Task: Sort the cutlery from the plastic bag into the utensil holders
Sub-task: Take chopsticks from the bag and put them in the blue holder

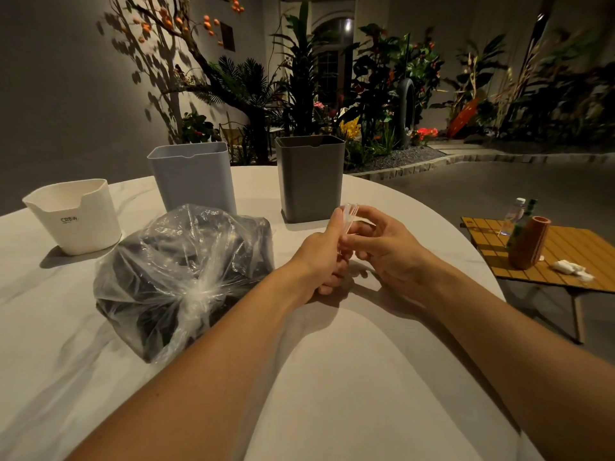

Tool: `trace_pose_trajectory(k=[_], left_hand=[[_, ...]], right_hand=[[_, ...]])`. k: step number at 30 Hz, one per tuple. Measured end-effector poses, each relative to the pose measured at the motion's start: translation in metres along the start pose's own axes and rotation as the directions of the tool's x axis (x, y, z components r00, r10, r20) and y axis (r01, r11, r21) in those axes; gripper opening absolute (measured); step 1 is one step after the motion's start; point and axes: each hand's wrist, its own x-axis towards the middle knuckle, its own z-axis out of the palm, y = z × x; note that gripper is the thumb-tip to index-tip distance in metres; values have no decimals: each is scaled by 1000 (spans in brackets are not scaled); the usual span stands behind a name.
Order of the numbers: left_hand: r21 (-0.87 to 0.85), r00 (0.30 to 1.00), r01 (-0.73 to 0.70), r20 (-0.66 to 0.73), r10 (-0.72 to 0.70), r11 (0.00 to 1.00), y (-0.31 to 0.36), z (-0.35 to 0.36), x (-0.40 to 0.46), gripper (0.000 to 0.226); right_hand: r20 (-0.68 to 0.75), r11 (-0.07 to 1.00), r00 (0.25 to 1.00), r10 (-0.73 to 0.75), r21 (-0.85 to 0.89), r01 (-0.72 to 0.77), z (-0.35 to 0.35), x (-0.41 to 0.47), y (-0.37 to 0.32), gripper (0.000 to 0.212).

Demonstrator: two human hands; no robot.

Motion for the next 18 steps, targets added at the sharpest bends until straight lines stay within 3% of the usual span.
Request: trace_pose_trajectory(k=[2, 4, 8, 13, 18], left_hand=[[-1, 998, -24, -58, 24, 1000, -3, 0, 2, 62], [-114, 987, -91, -145, 74, 989, -8, -2, 5, 52], [-298, 933, -270, -316, 173, 916, -11, -5, 5, 27], [-204, 874, -370, -407, 265, 906, -9, -3, 3, 21], [-52, 828, -378, -466, 312, 924, -9, -2, 3, 7]], right_hand=[[3, 1000, 1000, 0, -11, 0, -1, -1, -1, 19], [-21, 998, 999, 26, 57, -25, -2, -1, -1, 7], [-73, 993, 995, 65, 101, -57, -5, -1, -1, 8], [-69, 996, 996, 50, 82, -44, -3, -2, -1, 8], [-14, 986, 995, 103, 132, -100, -1, -2, -2, 10]])
